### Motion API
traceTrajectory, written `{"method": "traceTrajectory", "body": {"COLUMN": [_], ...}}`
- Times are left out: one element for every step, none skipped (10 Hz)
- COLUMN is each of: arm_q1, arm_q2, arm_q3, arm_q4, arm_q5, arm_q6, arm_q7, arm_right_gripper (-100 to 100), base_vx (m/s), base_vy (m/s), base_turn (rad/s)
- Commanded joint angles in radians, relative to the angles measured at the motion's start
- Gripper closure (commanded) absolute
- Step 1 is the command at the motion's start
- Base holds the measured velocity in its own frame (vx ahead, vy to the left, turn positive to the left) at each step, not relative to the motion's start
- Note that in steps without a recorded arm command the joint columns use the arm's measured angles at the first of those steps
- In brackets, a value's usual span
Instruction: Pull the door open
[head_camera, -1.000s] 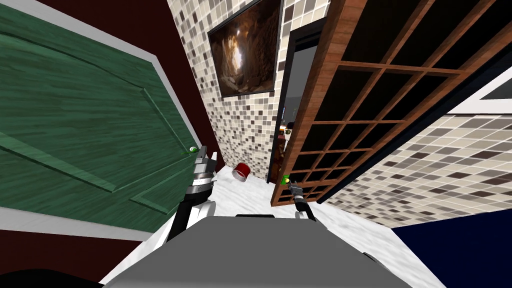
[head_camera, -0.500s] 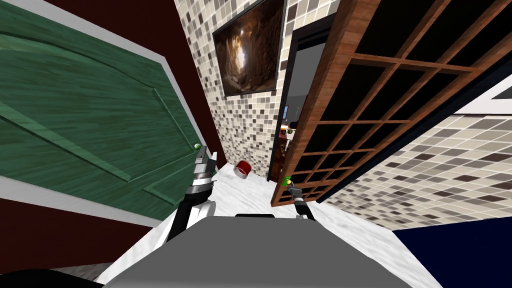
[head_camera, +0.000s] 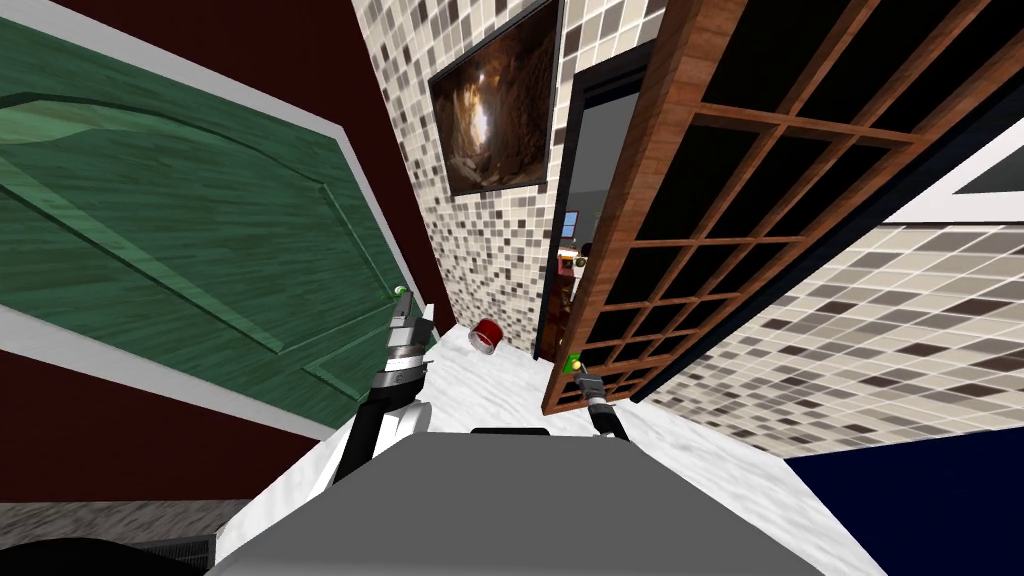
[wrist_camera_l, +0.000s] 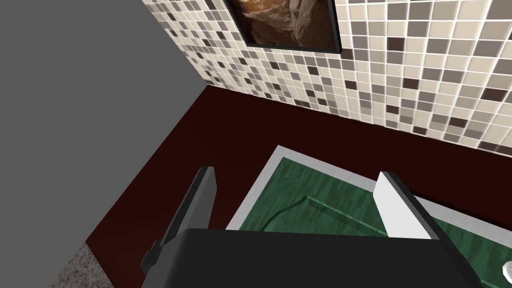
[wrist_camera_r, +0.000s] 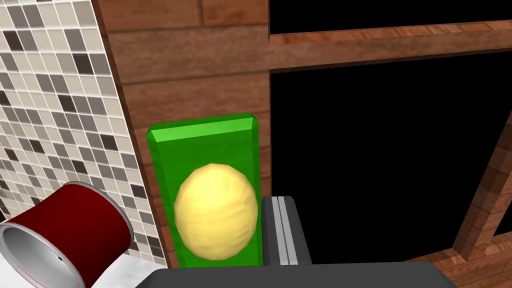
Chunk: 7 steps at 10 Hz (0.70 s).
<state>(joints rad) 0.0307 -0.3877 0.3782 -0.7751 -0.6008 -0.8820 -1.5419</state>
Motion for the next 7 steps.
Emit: {"method": "traceTrajectory", "body": {"arm_q1": [0.0,-0.006,0.002,0.002,0.002,0.002,0.002], "arm_q2": [0.0,-0.006,-0.012,-0.012,-0.012,-0.012,-0.012], "arm_q3": [0.0,-0.008,-0.012,-0.012,-0.012,-0.012,-0.012], "arm_q4": [0.0,-0.004,0.003,0.003,0.003,0.003,0.003], "arm_q5": [0.0,-0.014,-0.012,-0.012,-0.012,-0.012,-0.012], "arm_q6": [0.0,0.029,0.017,0.017,0.017,0.017,0.017], "arm_q7": [0.0,-0.01,-0.004,-0.004,-0.004,-0.004,-0.004], "arm_right_gripper": [-100,-100,-100,100,100,100,100], "base_vx": [-0.02,0.043,0.029,-0.003,-0.011,-0.008,0.0], "base_vy": [-0.04,0.034,0.008,-0.021,0.0,0.004,0.0], "base_turn": [-0.019,-0.05,-0.061,0.028,0.042,-0.013,0.0]}}
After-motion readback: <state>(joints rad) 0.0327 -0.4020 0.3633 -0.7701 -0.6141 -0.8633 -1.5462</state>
